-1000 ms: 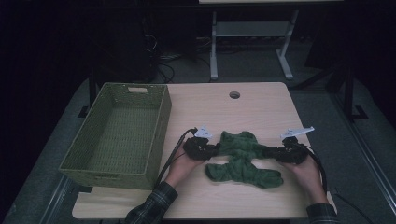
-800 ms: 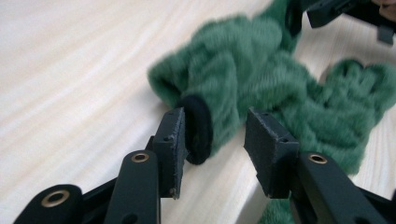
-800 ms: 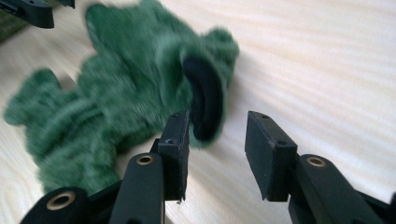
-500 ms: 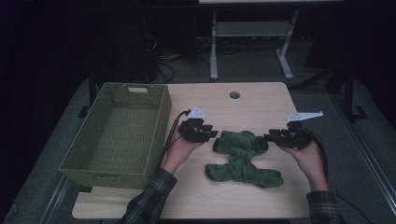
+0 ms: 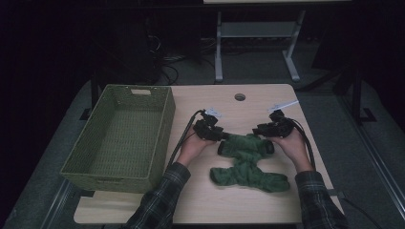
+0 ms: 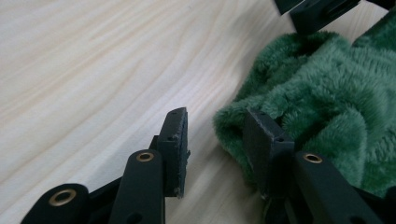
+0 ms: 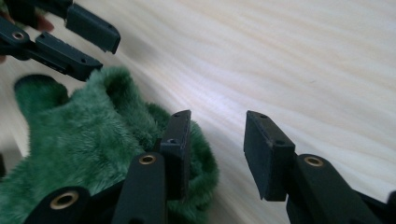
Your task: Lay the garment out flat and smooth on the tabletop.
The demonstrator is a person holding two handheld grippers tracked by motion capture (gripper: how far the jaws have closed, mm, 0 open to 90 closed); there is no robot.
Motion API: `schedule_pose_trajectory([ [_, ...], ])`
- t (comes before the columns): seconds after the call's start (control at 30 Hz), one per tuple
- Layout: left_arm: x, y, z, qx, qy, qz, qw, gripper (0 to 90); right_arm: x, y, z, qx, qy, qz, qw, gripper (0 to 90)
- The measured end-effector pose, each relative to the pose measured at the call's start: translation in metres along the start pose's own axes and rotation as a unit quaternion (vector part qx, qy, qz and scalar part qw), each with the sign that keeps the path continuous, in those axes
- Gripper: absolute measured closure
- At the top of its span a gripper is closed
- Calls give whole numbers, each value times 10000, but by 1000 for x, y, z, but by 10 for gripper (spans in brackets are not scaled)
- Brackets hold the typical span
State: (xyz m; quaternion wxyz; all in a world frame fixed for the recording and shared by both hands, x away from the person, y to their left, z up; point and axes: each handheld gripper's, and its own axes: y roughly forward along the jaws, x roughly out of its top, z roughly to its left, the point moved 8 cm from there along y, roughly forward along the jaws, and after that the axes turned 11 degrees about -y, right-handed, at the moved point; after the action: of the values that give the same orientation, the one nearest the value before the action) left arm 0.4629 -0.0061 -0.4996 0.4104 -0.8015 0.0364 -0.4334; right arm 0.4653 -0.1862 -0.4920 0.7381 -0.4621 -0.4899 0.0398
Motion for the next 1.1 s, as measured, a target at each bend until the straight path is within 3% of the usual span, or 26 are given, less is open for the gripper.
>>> schedule_pose_trajectory([
  [0.1, -2, 9, -3, -51, 59, 119, 9999, 637, -6, 13, 3, 120, -13, 244, 9996, 650],
  [0.2, -5, 13, -3, -57, 57, 212, 9997, 745, -11, 17, 5, 272, -32, 323, 9991, 765],
  [0.23, -7, 15, -1, -37, 172, 337, 9993, 800, -12, 18, 6, 283, -46, 349, 9990, 813],
  [0.27, -7, 15, -1, -37, 172, 337, 9993, 865, -12, 18, 6, 283, -46, 349, 9990, 813],
  [0.3, -7, 16, -3, -90, 29, 294, 9995, 896, -12, 18, 7, 280, -99, 383, 9988, 865],
  [0.47, -1, 9, -4, -71, 49, 147, 9999, 898, -5, 11, 9, 205, -138, 166, 9996, 878],
  [0.5, 10, -2, -5, -25, 94, -76, 9999, 899, 5, 1, 10, 121, -174, -114, 9997, 880],
  [0.57, 21, -14, -7, 17, 121, -327, 9994, 899, 15, -8, 11, -2, -281, -396, 9988, 880],
  [0.67, 35, -30, -12, 54, 229, -565, 9981, 898, 32, -27, 15, -141, -494, -918, 9945, 879],
  [0.7, 38, -32, -14, 53, 253, -604, 9978, 898, 38, -34, 17, -229, -596, -1122, 9916, 879],
  [0.73, 40, -34, -15, 41, 261, -637, 9976, 898, 41, -37, 19, -239, -579, -1229, 9904, 879],
  [0.8, 42, -32, -13, 120, 256, -614, 9977, 867, 45, -43, 20, -275, -633, -1357, 9884, 879],
  [0.97, 35, -12, 0, 212, 22, -373, 9991, 655, 44, -42, 20, -298, -629, -1328, 9887, 879],
  [1.1, 28, 6, 6, 217, -140, -293, 9992, 562, 46, -45, 20, -294, -663, -1417, 9873, 880],
])
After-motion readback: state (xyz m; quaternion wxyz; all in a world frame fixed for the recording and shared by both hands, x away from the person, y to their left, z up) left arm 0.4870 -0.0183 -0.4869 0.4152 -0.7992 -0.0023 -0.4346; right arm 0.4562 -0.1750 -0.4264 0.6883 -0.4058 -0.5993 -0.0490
